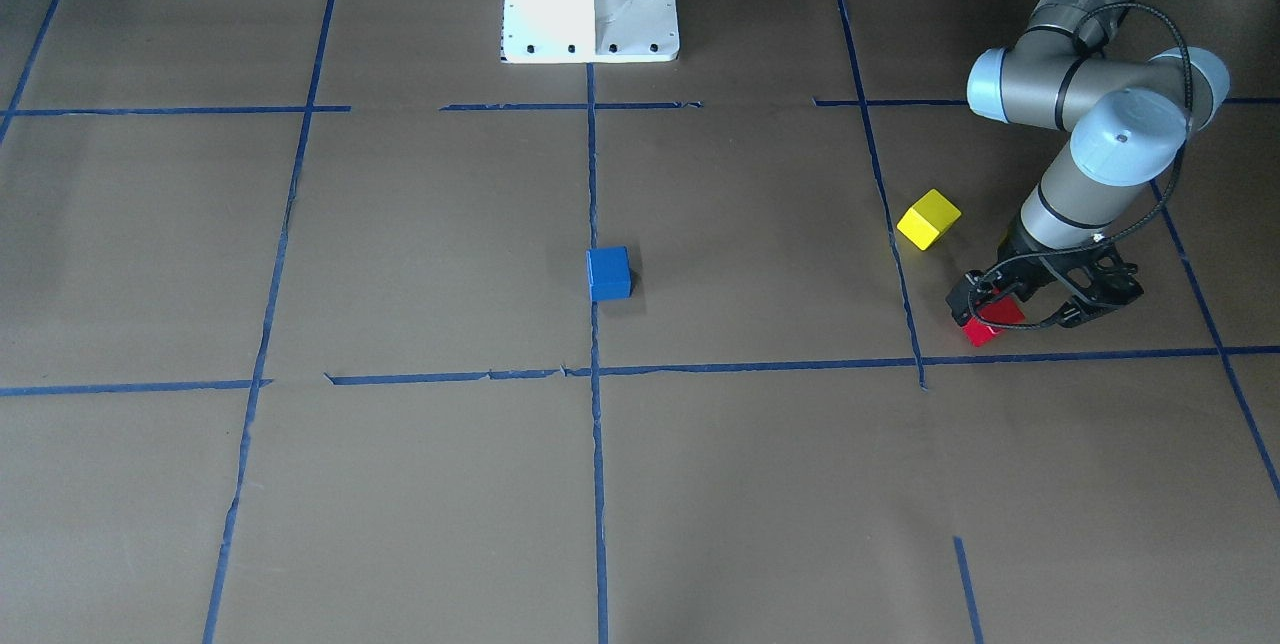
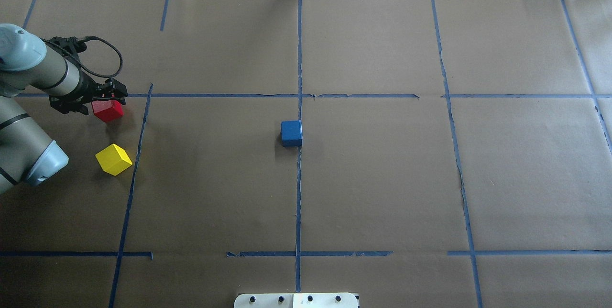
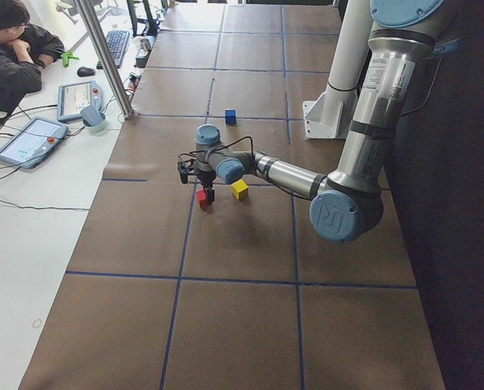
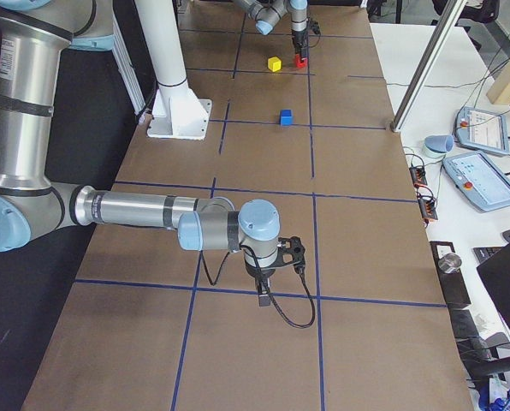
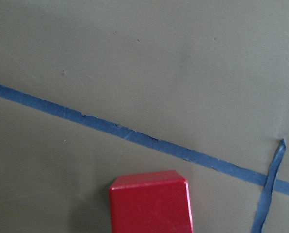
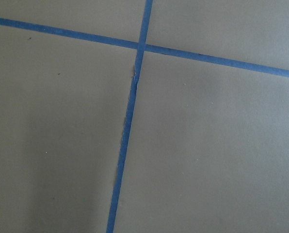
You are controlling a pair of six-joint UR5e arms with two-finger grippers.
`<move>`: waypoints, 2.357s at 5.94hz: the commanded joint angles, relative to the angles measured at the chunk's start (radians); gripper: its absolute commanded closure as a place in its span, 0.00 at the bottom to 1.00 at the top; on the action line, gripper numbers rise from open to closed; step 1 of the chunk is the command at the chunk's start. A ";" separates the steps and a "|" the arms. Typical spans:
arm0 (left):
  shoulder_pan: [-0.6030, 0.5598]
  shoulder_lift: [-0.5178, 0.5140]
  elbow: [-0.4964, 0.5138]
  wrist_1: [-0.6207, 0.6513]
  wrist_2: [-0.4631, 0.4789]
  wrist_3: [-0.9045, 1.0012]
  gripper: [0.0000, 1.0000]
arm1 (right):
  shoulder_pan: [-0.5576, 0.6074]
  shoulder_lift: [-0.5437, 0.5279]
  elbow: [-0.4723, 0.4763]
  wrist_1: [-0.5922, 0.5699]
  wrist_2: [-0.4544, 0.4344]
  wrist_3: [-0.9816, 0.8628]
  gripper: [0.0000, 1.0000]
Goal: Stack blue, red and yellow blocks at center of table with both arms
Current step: 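Reach the left gripper to the red cube and grasp it, then carry the red cube with the left gripper above the blue cube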
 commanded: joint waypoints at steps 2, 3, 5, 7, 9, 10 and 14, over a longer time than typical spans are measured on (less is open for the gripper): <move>0.000 -0.003 0.013 0.003 0.018 0.008 0.96 | 0.000 0.000 0.002 0.001 0.000 -0.001 0.00; -0.014 -0.012 0.001 0.009 0.015 0.065 1.00 | 0.000 0.000 0.002 0.001 0.000 0.000 0.00; -0.037 -0.099 -0.087 0.143 0.007 0.070 1.00 | 0.000 0.000 0.002 0.003 0.000 0.002 0.00; 0.015 -0.318 -0.135 0.339 0.019 0.128 1.00 | 0.000 0.000 0.002 0.003 0.000 0.003 0.00; 0.137 -0.443 -0.126 0.377 0.066 0.114 1.00 | 0.000 0.000 0.000 0.001 0.000 0.005 0.00; 0.174 -0.510 -0.114 0.423 0.067 0.057 1.00 | 0.000 0.000 0.000 0.000 0.000 0.006 0.00; 0.337 -0.631 0.022 0.433 0.203 -0.074 1.00 | 0.000 0.000 0.000 0.000 0.000 0.006 0.00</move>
